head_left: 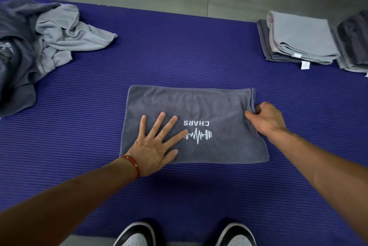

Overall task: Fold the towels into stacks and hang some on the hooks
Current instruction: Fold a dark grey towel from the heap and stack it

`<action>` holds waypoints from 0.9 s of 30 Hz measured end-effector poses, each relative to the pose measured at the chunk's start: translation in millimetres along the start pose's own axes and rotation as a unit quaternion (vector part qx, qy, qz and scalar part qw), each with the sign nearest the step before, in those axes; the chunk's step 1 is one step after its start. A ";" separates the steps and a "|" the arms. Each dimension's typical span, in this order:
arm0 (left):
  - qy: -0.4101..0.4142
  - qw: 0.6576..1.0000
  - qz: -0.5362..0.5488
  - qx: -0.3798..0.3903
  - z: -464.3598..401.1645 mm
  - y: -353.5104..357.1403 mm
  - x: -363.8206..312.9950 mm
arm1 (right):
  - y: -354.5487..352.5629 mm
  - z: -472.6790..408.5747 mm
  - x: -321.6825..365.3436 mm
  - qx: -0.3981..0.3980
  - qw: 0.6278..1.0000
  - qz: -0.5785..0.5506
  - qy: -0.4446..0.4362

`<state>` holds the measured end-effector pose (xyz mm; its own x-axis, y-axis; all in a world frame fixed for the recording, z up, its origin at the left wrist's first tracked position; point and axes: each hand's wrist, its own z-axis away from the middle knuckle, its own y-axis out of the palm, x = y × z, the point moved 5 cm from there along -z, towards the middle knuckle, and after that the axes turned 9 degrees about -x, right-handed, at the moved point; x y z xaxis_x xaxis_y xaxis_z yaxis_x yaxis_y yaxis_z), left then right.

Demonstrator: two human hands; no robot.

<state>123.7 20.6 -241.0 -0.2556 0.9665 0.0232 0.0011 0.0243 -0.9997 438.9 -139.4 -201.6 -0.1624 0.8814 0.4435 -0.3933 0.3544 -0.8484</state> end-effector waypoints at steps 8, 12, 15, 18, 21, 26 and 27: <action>-0.002 0.997 0.035 0.063 -1.9 -6.0 1.5 | -14.5 3.5 -16.4 0.197 0.953 -0.206 0.104; -0.034 0.989 0.091 0.109 -13.9 -28.6 0.2 | -34.1 15.5 5.5 0.180 0.973 -0.141 -0.016; -0.138 0.943 0.302 0.003 -34.9 -73.1 0.7 | -44.7 40.2 56.9 0.167 0.972 -0.121 -0.116; -0.312 0.748 0.584 -0.028 -52.9 -101.9 6.3 | -38.9 79.7 121.2 0.152 0.958 -0.110 -0.216; -0.408 0.516 0.753 0.001 -61.2 -118.6 6.0 | -16.9 118.9 175.6 0.106 0.938 -0.093 -0.315; -0.455 0.527 0.711 -0.101 -46.4 -110.8 53.2 | 32.3 159.3 204.0 0.249 0.892 -0.176 -0.335; -0.464 0.553 0.679 -0.131 -38.9 -102.0 68.7 | 33.7 161.2 202.5 0.215 0.884 -0.150 -0.388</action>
<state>143.7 94.4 -137.2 -0.2335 -0.4068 -0.8832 0.9106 -0.4100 -0.0519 246.9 0.7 -93.8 -0.4983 0.2303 0.8359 -0.8040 0.2379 -0.5449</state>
